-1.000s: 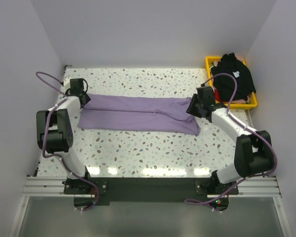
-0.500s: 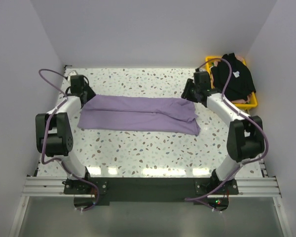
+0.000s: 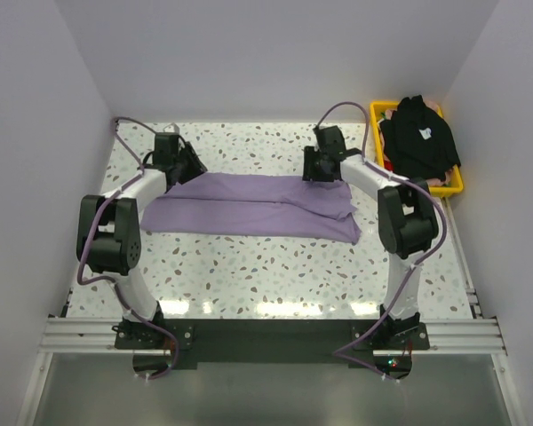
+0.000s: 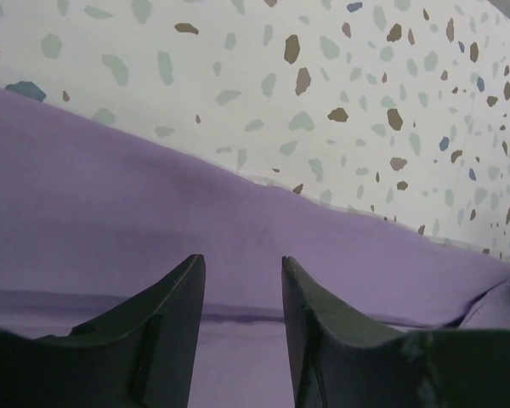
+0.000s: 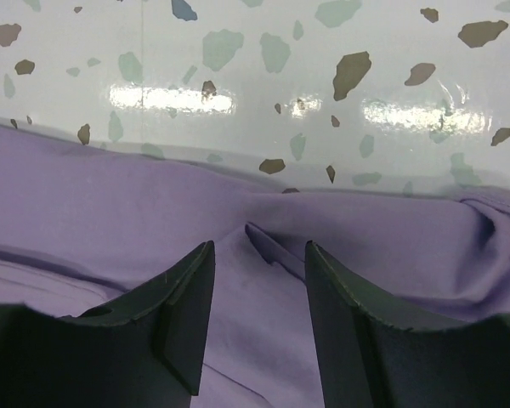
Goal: Fold and stack the t-shirts
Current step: Fold the tshirt
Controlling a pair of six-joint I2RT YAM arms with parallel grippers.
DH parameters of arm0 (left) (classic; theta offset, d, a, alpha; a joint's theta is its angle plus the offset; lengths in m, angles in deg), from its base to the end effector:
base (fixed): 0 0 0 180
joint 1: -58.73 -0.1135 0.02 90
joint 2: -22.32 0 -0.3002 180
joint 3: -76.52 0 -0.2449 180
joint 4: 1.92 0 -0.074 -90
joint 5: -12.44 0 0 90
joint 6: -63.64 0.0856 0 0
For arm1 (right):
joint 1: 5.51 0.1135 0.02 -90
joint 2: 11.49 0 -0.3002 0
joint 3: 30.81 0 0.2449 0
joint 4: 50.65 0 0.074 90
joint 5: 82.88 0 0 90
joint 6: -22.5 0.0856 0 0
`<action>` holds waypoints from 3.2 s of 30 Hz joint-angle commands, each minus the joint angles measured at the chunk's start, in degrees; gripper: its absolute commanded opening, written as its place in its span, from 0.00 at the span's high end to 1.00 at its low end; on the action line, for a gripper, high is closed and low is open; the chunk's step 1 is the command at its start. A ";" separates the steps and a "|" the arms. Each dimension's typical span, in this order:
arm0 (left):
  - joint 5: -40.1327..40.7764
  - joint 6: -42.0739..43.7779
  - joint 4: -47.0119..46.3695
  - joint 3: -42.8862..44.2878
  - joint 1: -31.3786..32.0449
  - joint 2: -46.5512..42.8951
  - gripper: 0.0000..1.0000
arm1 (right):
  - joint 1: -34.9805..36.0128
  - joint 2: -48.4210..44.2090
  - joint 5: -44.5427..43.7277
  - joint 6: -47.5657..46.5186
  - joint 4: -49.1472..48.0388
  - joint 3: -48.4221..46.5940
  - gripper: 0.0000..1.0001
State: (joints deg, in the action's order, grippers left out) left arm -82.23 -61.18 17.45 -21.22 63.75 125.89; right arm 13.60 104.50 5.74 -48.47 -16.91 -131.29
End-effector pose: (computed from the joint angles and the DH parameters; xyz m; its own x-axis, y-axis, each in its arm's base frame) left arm 0.4371 -0.0454 0.2125 -0.6180 -0.5170 -0.5923 -0.2487 0.8432 -0.4766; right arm 0.4653 0.1590 0.1970 -0.7786 0.0752 -0.6230 -0.0620 0.9787 0.1956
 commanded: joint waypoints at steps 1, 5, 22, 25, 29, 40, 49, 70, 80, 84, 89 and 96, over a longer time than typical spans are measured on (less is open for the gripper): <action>-3.94 0.38 -0.18 2.33 -0.09 -2.58 0.54 | 0.57 1.35 0.86 -2.15 0.05 -3.26 0.50; -4.56 0.64 0.26 2.41 -0.09 -3.99 0.53 | 1.80 3.19 -1.59 -2.76 0.58 -4.22 0.49; -4.74 0.90 0.61 1.89 -0.09 -3.99 0.54 | 4.35 0.74 -2.31 -0.92 0.31 -0.45 0.91; -4.56 0.90 0.70 1.71 -0.18 -4.08 0.54 | 4.35 -1.19 -1.17 0.31 -0.30 1.30 1.00; -3.77 0.46 1.14 1.36 -0.09 -3.99 0.54 | 5.05 -4.62 0.60 2.41 -2.06 4.73 1.00; 2.29 -1.91 3.95 0.57 -0.18 -2.14 0.55 | 9.71 -13.67 1.30 5.93 -7.42 15.10 1.00; 4.14 -4.55 3.25 -2.24 -0.97 -1.27 0.56 | 13.05 -16.67 2.79 8.66 -11.90 22.05 1.00; 7.22 -6.74 2.10 -6.73 -3.87 0.41 0.69 | 14.99 -25.19 1.74 9.98 -19.38 33.48 0.91; 6.95 -5.60 2.81 -5.41 -5.02 -0.56 0.77 | 14.99 -28.88 -0.98 8.92 -15.96 32.69 0.64; 4.15 -4.11 1.58 -5.23 -4.67 -2.40 0.73 | 14.11 -29.24 -8.70 7.43 -10.51 27.79 0.57; -1.30 -1.48 0.43 -2.95 -0.72 -4.25 0.63 | 5.95 -22.49 -7.84 6.02 -3.82 18.47 0.56; -6.22 0.64 -0.62 -0.05 8.77 -3.47 0.53 | -0.04 -11.07 -8.28 3.21 1.27 8.62 0.55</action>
State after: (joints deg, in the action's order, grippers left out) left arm -83.93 -63.09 19.44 -24.00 69.28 123.60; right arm 13.32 88.96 -0.95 -42.70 -21.02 -118.64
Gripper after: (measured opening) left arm 0.462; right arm 0.443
